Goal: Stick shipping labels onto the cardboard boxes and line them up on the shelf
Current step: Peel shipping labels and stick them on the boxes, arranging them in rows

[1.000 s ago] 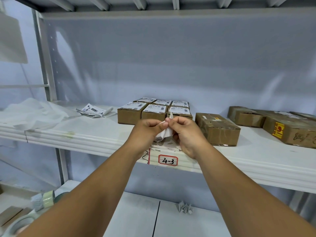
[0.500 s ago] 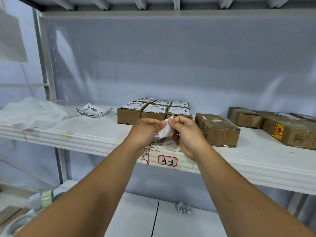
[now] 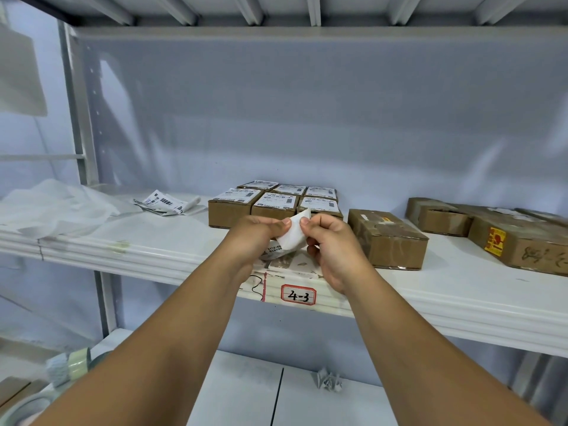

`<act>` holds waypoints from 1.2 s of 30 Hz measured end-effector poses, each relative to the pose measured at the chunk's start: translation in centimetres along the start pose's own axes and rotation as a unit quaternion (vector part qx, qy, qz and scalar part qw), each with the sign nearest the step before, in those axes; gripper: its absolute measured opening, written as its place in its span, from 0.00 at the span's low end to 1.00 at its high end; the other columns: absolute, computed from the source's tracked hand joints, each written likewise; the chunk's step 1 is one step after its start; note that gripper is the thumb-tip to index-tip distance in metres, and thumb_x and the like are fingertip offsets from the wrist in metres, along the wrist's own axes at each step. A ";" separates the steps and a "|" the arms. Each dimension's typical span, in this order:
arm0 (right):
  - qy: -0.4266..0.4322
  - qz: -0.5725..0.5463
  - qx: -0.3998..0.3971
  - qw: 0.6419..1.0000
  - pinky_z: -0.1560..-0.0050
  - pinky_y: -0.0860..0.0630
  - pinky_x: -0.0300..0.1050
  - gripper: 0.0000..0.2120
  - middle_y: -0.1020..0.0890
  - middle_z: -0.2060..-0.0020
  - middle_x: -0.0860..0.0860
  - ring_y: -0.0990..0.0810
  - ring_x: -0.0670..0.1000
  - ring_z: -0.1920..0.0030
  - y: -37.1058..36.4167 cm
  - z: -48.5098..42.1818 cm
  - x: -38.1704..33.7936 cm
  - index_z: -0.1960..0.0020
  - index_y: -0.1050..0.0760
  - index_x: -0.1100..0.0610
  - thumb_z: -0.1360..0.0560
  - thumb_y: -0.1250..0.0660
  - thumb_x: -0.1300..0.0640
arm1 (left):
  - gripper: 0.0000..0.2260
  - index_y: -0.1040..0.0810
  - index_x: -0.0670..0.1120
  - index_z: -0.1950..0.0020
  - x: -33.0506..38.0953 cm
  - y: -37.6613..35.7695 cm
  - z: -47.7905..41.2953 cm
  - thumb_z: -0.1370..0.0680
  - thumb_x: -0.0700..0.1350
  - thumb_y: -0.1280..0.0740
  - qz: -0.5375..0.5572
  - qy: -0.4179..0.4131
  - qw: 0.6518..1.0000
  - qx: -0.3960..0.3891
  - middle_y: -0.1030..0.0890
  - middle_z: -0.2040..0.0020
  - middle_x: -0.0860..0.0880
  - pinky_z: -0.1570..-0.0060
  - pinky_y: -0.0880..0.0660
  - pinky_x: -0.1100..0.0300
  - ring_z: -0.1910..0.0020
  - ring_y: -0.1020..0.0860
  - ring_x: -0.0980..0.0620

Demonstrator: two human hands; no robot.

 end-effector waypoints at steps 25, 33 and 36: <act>0.039 0.080 0.012 0.996 0.65 0.36 0.44 0.12 0.28 0.66 0.54 0.32 0.52 0.64 -0.1 -0.3 0.2 0.64 0.30 0.54 0.22 0.37 0.61 | 0.33 0.21 0.50 0.61 0.2 0.0 0.0 0.42 0.77 0.45 -0.112 0.038 0.989 -0.088 0.22 0.69 0.53 0.56 0.32 0.59 0.68 0.29 0.53; 0.043 0.105 -0.037 0.993 0.75 0.35 0.35 0.09 0.25 0.65 0.53 0.29 0.49 0.66 -0.5 0.3 -0.1 0.61 0.28 0.55 0.22 0.36 0.62 | 0.09 0.21 0.41 0.59 0.0 -0.6 0.1 0.24 0.46 0.32 -0.020 -0.038 0.999 -0.008 0.21 0.71 0.49 0.80 0.31 0.67 0.77 0.25 0.56; 0.029 0.107 -0.041 0.993 0.77 0.37 0.34 0.11 0.27 0.68 0.50 0.31 0.47 0.68 -0.5 0.2 0.0 0.62 0.30 0.55 0.22 0.37 0.63 | 0.08 0.22 0.43 0.63 0.1 -0.6 0.2 0.24 0.44 0.32 -0.016 -0.043 0.999 -0.007 0.23 0.72 0.49 0.80 0.30 0.66 0.77 0.26 0.56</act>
Point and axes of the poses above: each hand's wrist, its own z-axis away from the middle knuckle, its own y-axis out of the back of the hand, x = y × z, the point moved 6 cm from there along -z, towards the middle knuckle
